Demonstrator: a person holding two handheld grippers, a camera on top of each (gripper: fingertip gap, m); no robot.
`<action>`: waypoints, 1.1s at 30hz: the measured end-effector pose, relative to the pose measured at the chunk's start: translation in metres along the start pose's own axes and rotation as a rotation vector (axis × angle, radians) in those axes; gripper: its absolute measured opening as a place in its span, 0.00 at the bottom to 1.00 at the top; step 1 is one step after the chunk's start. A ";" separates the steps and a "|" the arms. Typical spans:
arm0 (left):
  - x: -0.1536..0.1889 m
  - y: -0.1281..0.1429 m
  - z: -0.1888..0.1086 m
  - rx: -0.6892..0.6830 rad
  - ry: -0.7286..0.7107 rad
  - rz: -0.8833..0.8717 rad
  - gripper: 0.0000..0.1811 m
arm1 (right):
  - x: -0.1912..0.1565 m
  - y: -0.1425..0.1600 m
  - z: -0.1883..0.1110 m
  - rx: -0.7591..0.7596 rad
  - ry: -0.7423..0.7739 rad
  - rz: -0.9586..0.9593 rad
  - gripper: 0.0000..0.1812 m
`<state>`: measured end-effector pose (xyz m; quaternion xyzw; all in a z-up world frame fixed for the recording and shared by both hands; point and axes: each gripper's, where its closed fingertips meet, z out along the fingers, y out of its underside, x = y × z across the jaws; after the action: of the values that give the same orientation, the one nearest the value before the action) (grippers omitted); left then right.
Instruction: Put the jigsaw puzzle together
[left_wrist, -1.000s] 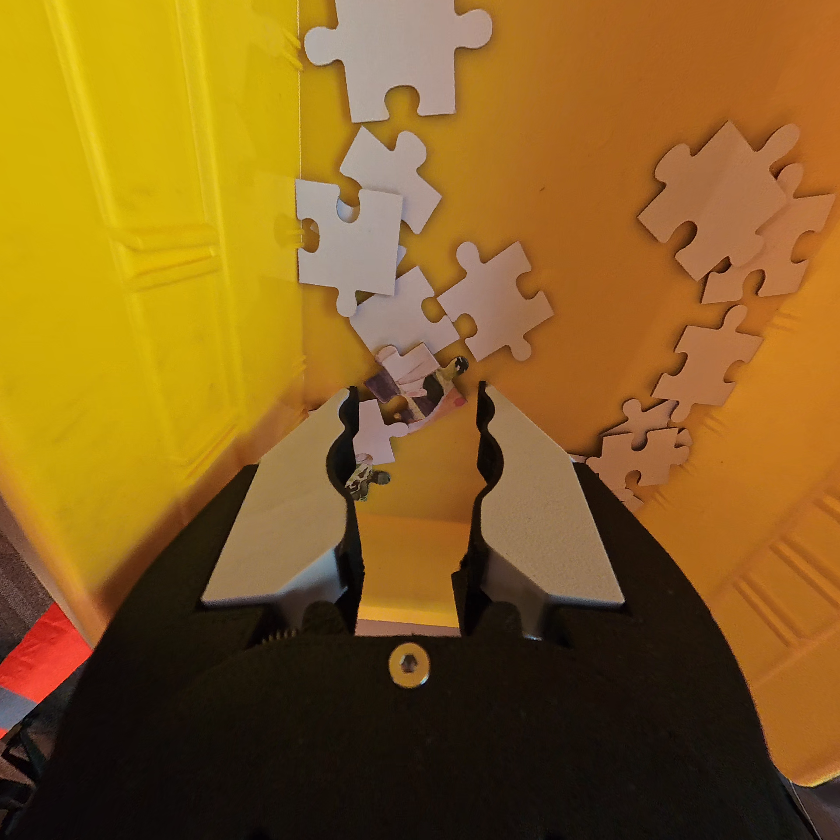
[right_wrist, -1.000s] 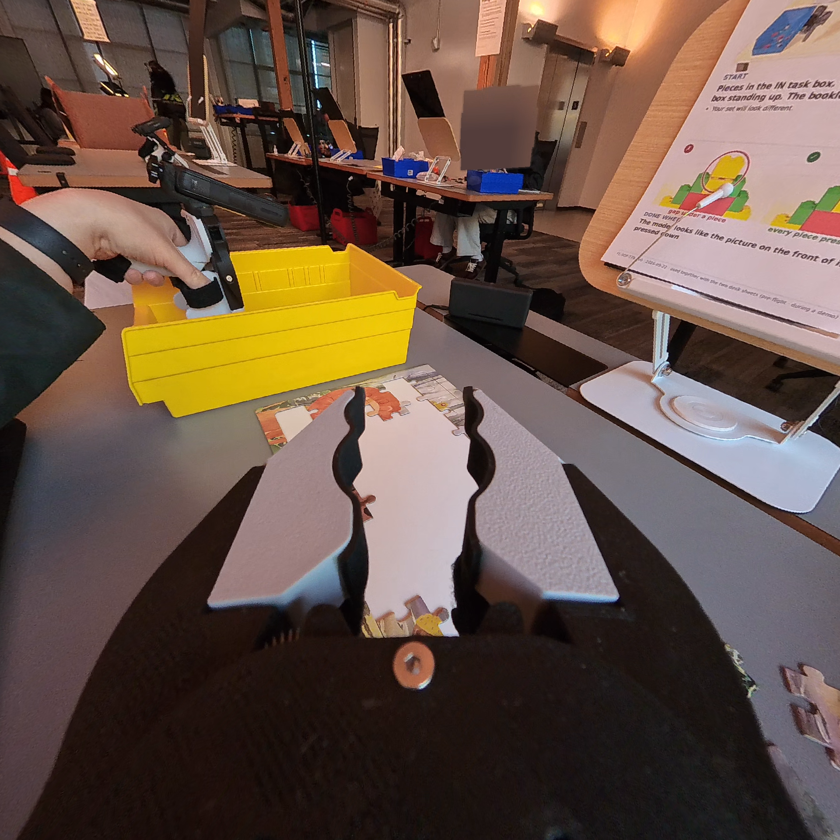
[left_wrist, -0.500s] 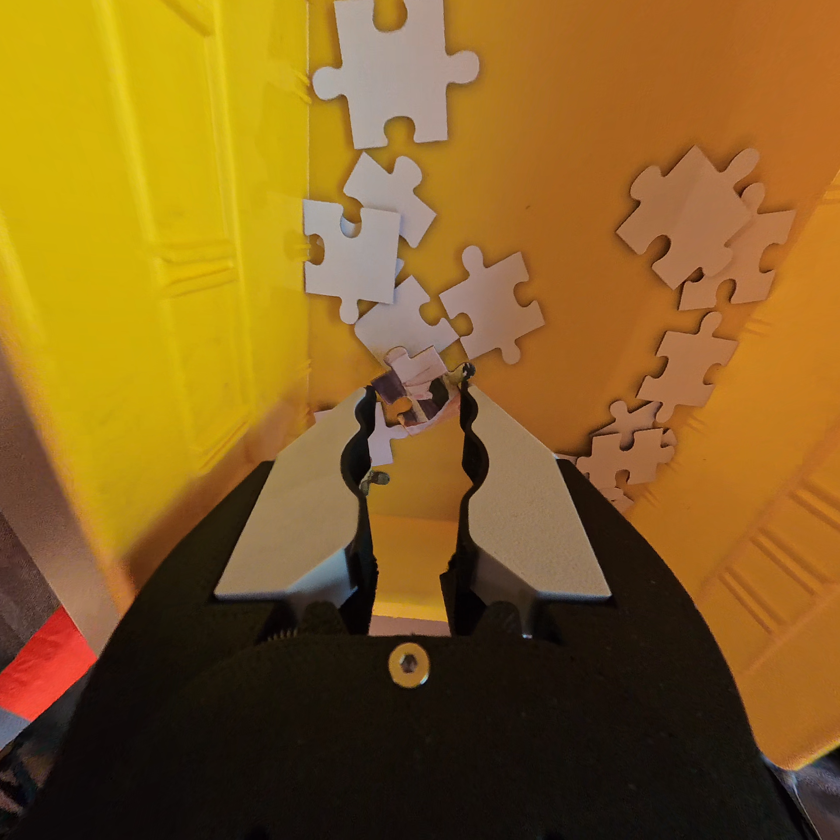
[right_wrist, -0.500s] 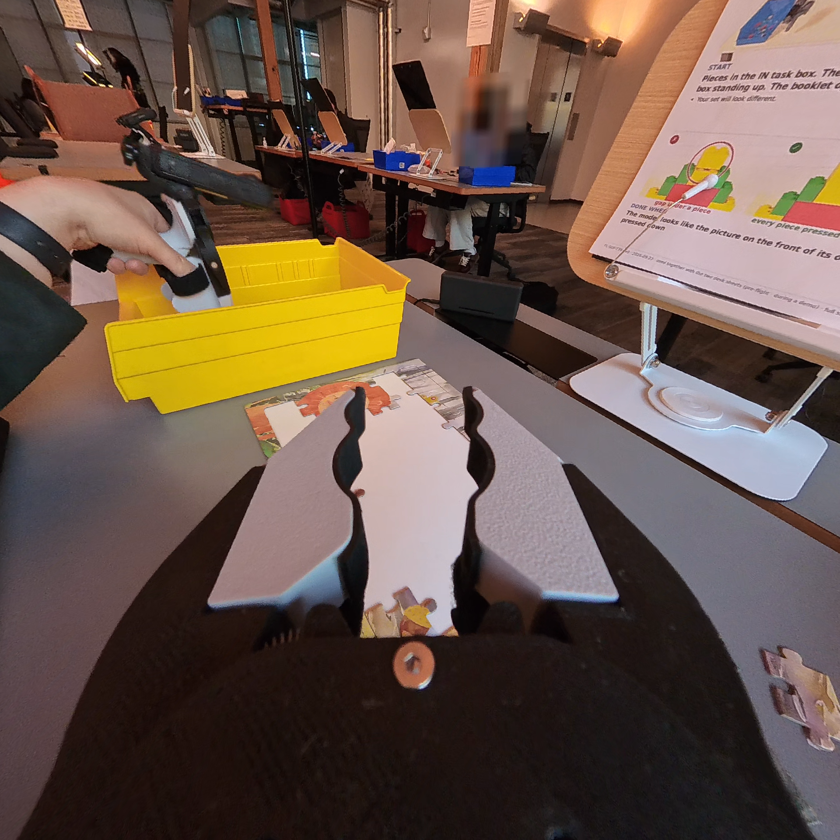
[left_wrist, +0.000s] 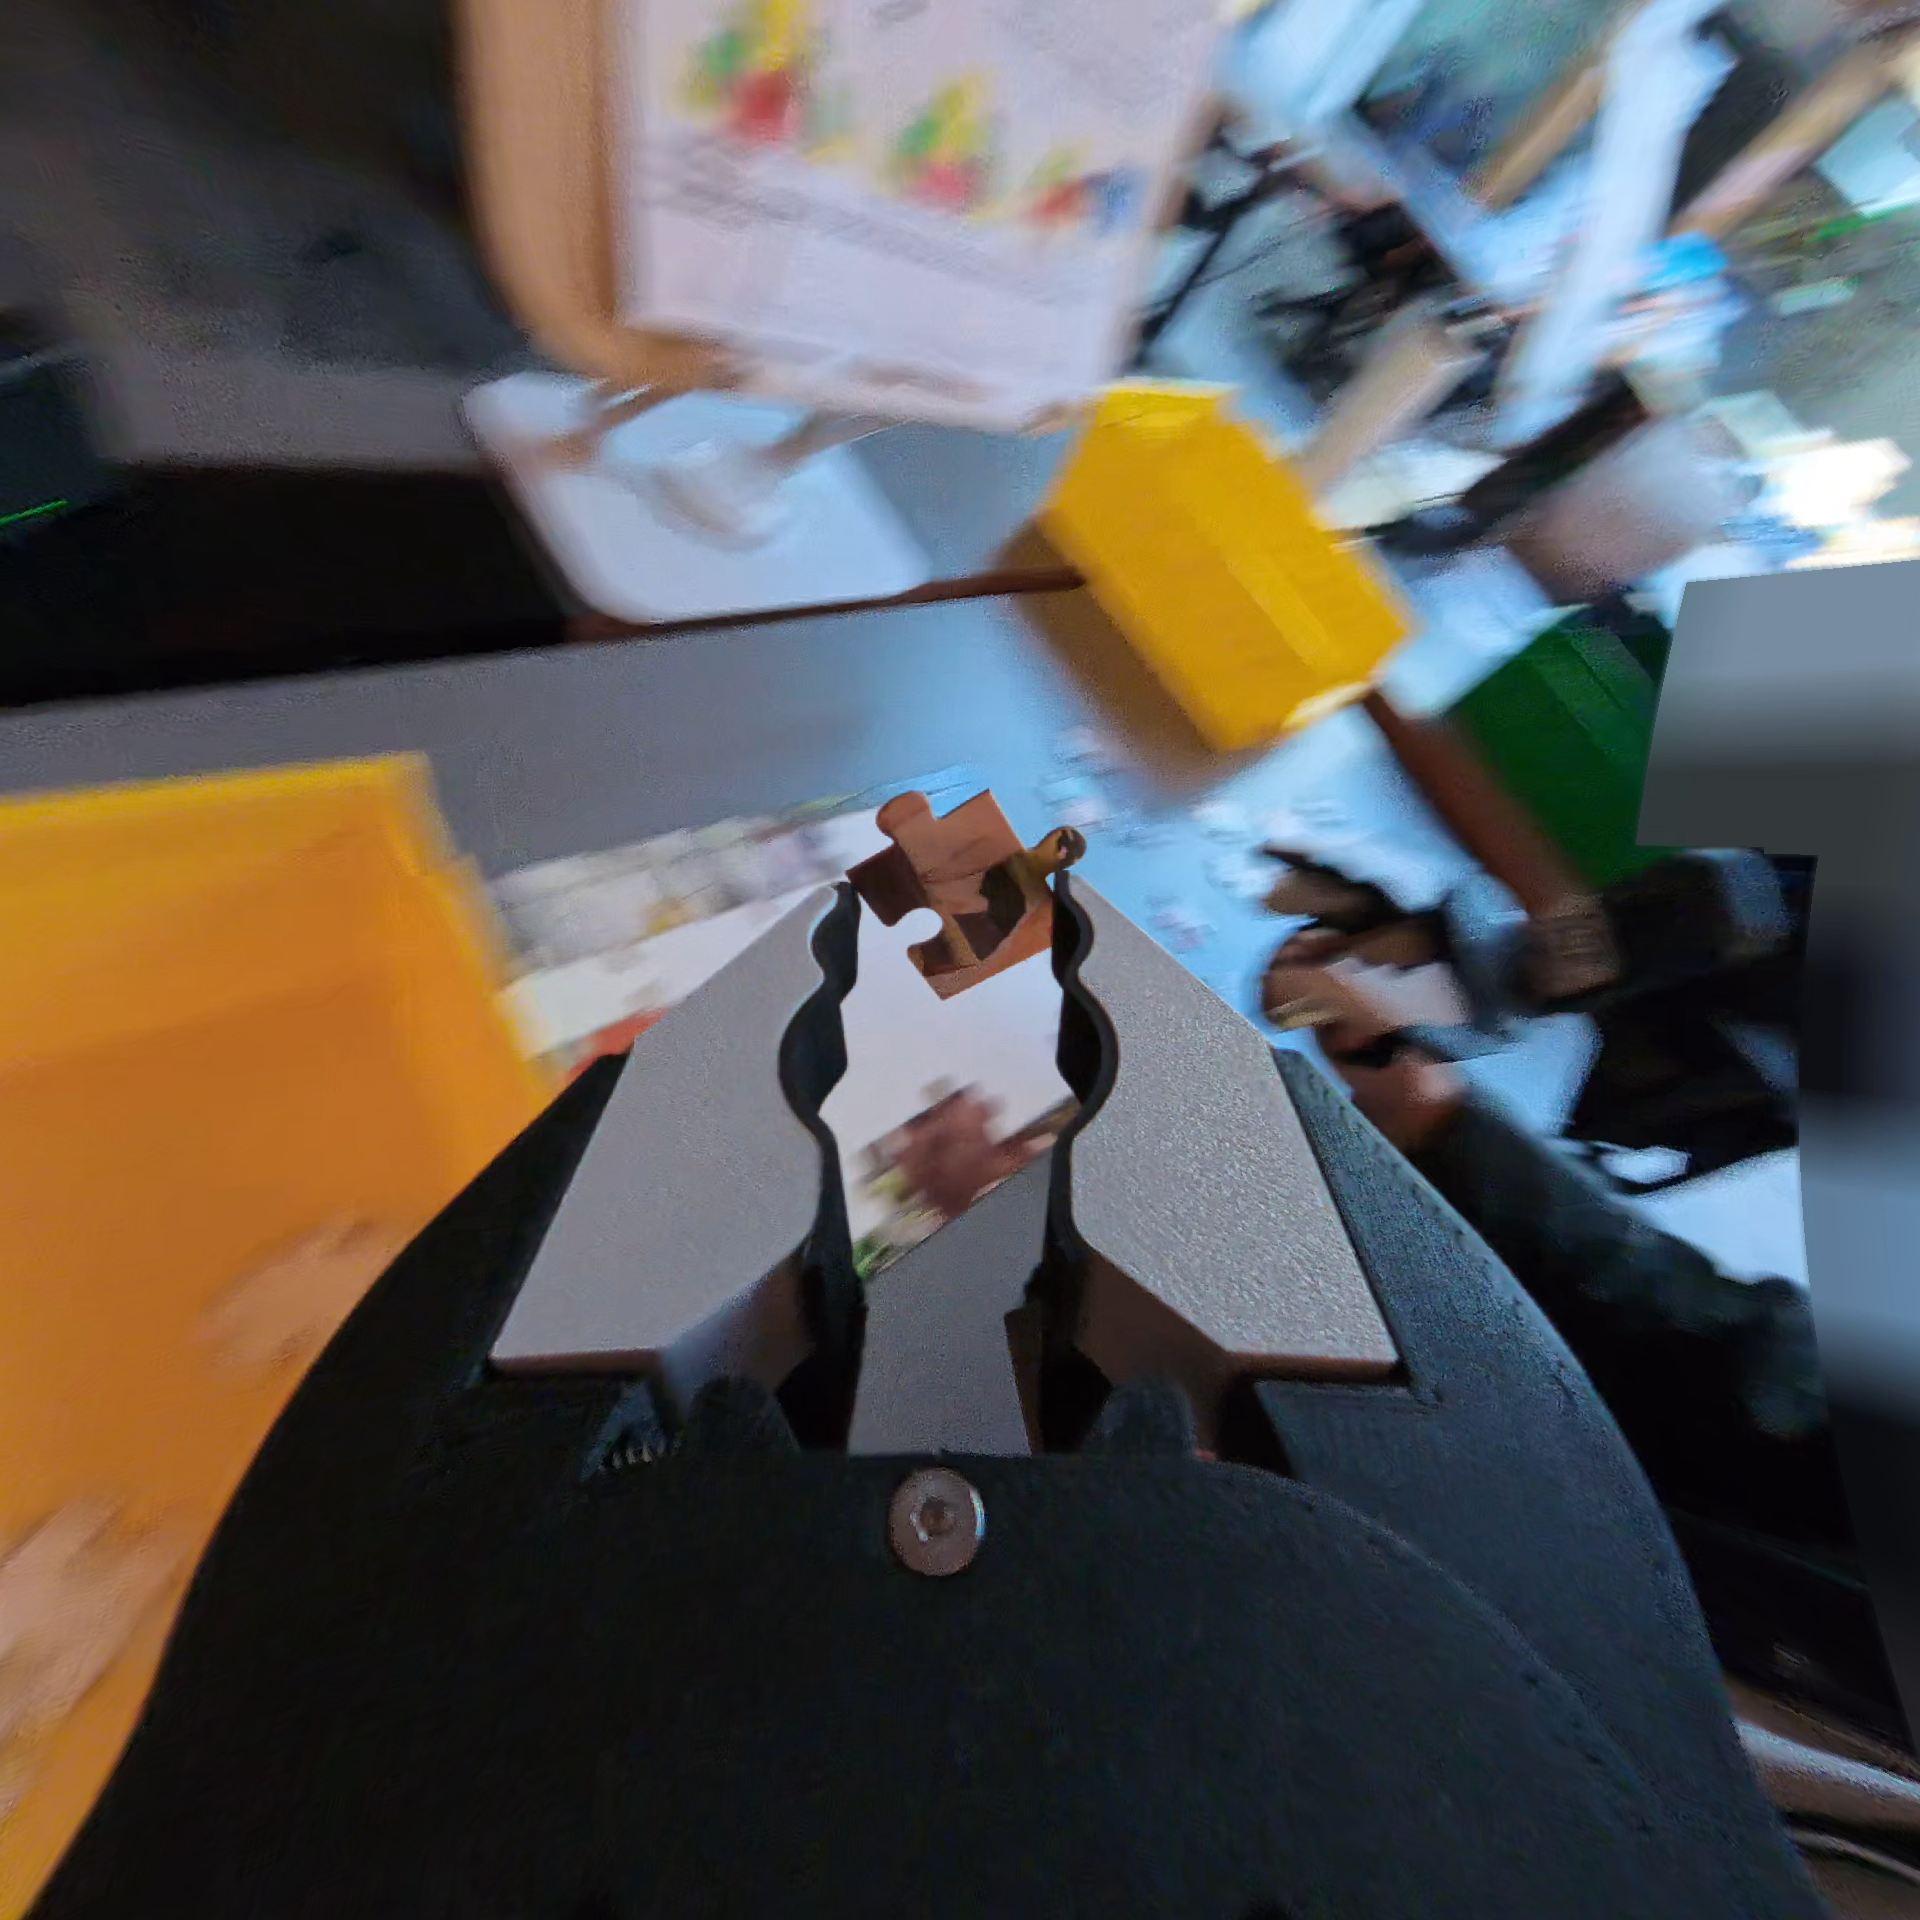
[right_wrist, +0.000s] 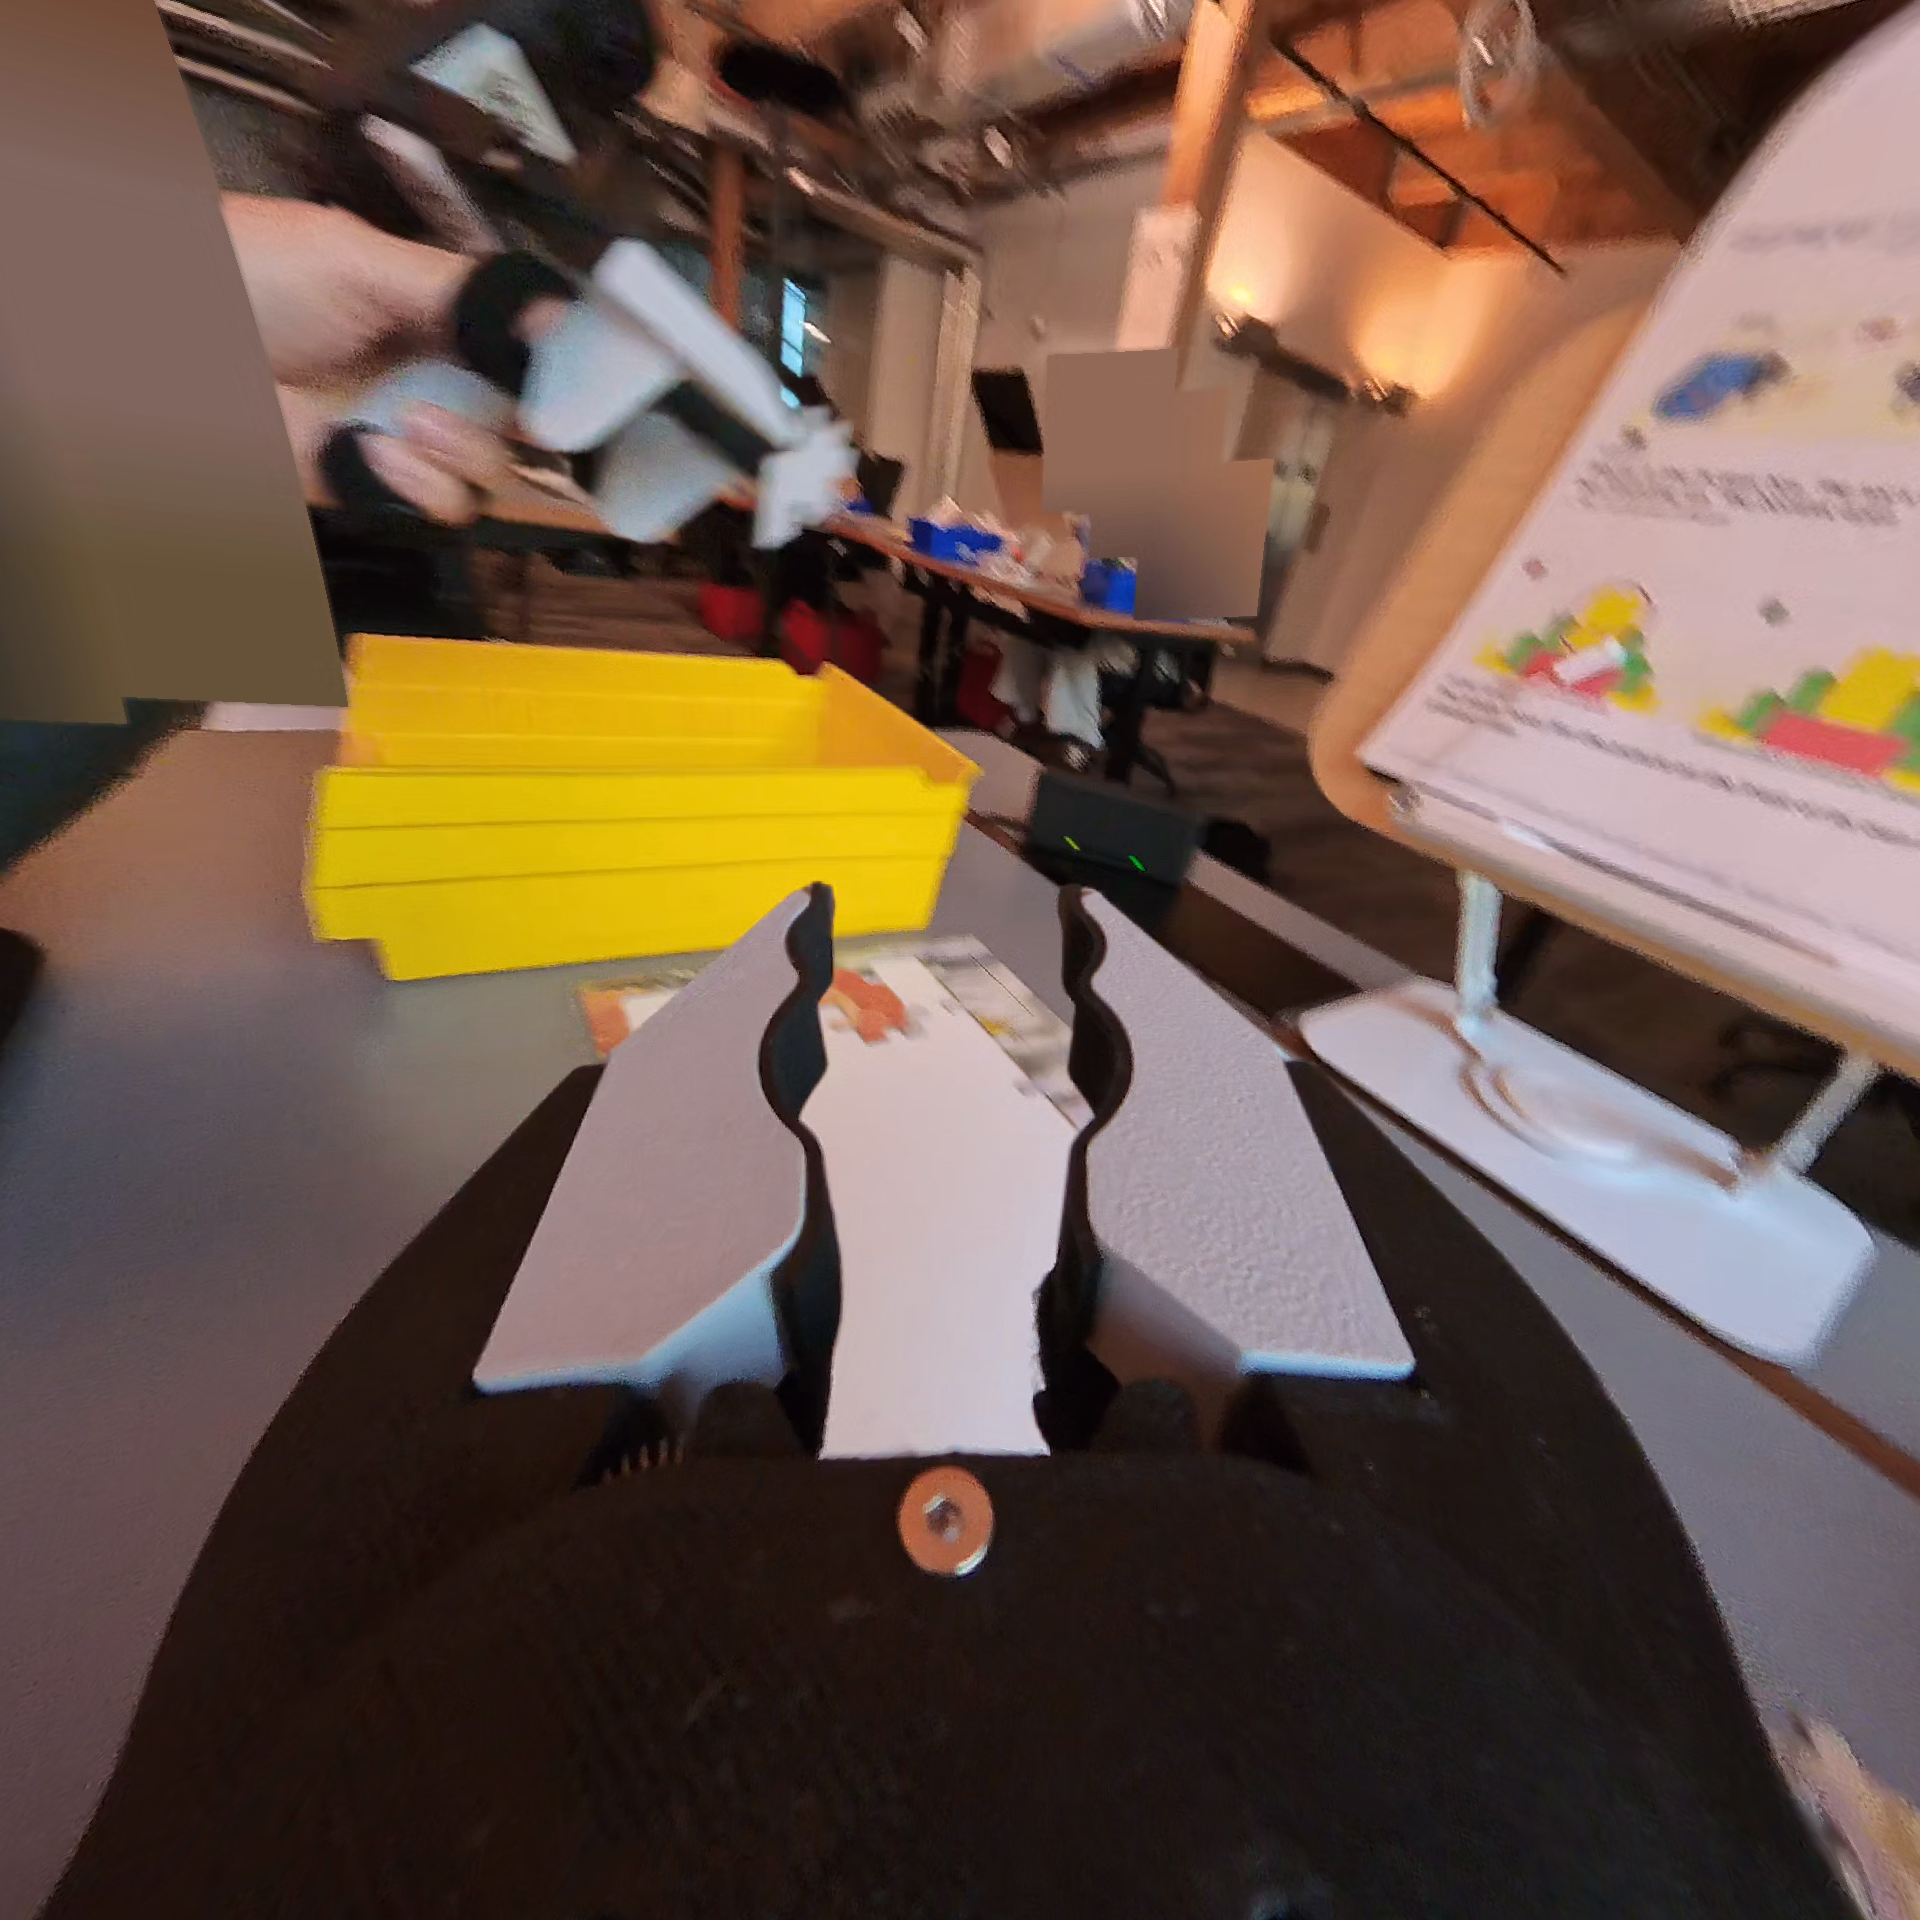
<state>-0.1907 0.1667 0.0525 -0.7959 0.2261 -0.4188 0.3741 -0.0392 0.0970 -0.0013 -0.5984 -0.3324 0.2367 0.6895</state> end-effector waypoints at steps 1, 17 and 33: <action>0.025 -0.005 0.010 0.027 0.112 -0.002 0.19 | -0.012 -0.008 0.000 0.043 -0.045 -0.023 0.24; 0.091 0.019 0.081 -0.054 0.402 -0.091 0.19 | -0.063 0.126 -0.003 -0.681 -0.410 0.079 0.14; 0.096 0.025 0.085 -0.085 0.411 -0.073 0.19 | -0.048 0.157 -0.023 -0.814 -0.416 0.004 0.08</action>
<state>-0.0686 0.1210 0.0493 -0.7165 0.2861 -0.5758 0.2707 -0.0431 0.0742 -0.1649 -0.7611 -0.5286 0.2035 0.3162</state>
